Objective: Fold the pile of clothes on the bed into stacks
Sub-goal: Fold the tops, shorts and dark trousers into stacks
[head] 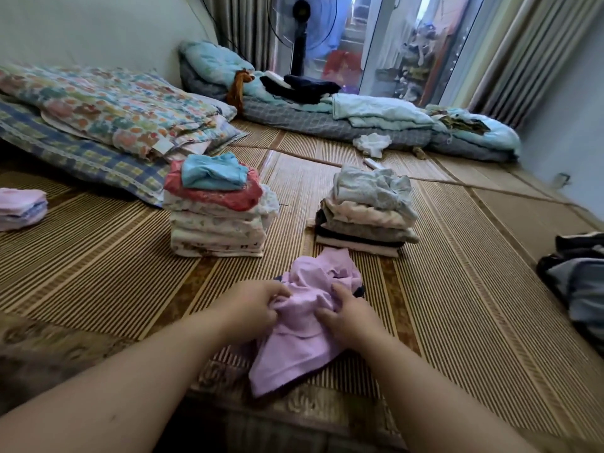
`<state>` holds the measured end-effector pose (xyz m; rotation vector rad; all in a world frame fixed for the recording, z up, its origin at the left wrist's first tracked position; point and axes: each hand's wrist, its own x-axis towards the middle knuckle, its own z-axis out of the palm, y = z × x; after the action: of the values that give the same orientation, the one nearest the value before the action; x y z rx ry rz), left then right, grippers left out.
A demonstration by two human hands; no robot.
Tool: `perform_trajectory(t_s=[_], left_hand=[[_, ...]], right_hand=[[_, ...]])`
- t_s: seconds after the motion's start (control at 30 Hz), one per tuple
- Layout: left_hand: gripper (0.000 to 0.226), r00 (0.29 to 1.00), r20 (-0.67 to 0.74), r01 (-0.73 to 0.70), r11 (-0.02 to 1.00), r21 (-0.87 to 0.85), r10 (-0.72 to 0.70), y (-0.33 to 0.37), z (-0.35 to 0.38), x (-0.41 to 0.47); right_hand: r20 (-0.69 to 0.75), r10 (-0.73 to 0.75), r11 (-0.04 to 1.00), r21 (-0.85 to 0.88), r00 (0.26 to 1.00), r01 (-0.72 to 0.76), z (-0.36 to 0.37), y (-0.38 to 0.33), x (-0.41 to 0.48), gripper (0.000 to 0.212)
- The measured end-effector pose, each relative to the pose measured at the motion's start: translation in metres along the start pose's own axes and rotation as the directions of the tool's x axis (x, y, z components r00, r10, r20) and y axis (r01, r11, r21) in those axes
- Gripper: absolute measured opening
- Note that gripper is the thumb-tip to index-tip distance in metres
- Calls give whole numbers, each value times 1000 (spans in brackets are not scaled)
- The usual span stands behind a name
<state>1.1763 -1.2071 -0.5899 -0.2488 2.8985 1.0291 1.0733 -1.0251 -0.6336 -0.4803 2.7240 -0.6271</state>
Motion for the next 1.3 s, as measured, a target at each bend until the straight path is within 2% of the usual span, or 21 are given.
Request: perform_trajectory(t_s=[0.07,0.13,0.23,0.3,0.4,0.47,0.5,0.6,0.67,0.7,0.73,0.8,0.9,0.97,1.0,1.03,1.07,1.13,1.2,1.23,1.3], left_hand=[[33,998,-52,-28,997,-69,25,1,-6,1],[27,993,-107,-67,990,-125,53,5,-12,2],[20,981,-170,-134,966,-223,97,9,-20,2],[12,983,-144,-162,917,-365,117,11,-24,2],[12,993,-93,-117,825,-552,78,15,-24,6],[16,994,-103,-76,887,-456,32,14,-20,13],[25,994,-105,-43,930,-364,4,13,-17,16],[80,996,-68,43,976,-213,-59,13,-5,25],[87,993,-99,36,971,-236,-61,19,1,30],[76,991,-124,18,965,-261,-52,21,3,32],[55,988,-151,-13,958,-285,-32,23,5,35],[13,984,-176,-64,924,-377,-3,27,5,39],[23,987,-157,-86,802,-592,-11,35,-2,37],[23,980,-158,-36,663,-748,-125,38,-5,38],[24,976,-113,4,531,-848,-187,39,-4,37],[26,975,-37,51,380,-923,-221,42,-5,36],[28,975,36,93,251,-963,-221,44,-4,35],[33,974,119,142,112,-983,-192,49,-4,32],[38,973,156,164,34,-986,-172,52,-4,32],[41,973,183,183,-12,-983,-143,54,-5,31],[41,976,216,213,-104,-971,-16,58,-8,27]], right_hand=[[20,2,998,-65,1000,-1,-4,-6,6,34],[-19,13,1000,-2,1000,-13,-9,-11,9,20],[-124,94,930,364,988,-43,-27,-18,5,19],[-167,137,755,655,976,6,-46,-27,-2,20],[-134,74,350,931,988,100,-83,-46,-15,26],[-120,-21,122,985,993,121,-107,-54,-23,24],[-104,-66,49,993,992,107,-119,-57,-27,26],[-79,-146,-51,996,986,72,-154,-65,-39,45],[-120,-165,-26,993,979,117,-171,-71,-44,58],[-155,-178,-19,988,972,155,-178,-73,-45,67],[-187,-193,-25,982,963,186,-184,-75,-46,71],[-222,-181,-16,975,958,223,-192,-74,-44,63],[-245,-72,80,965,967,250,-196,-56,-38,34],[-220,-3,135,966,976,218,-190,-39,-32,31],[-209,46,189,962,977,197,-185,-31,-28,28],[-223,96,303,935,970,185,-178,-23,-25,20],[-267,132,471,864,955,176,-169,-17,-24,15],[-451,140,782,596,882,181,-146,-11,-26,9],[-561,17,888,389,828,246,-120,-17,-37,12],[-517,-89,888,345,851,303,-106,-23,-44,18],[-281,-242,871,359,929,336,-79,-36,-57,58]])
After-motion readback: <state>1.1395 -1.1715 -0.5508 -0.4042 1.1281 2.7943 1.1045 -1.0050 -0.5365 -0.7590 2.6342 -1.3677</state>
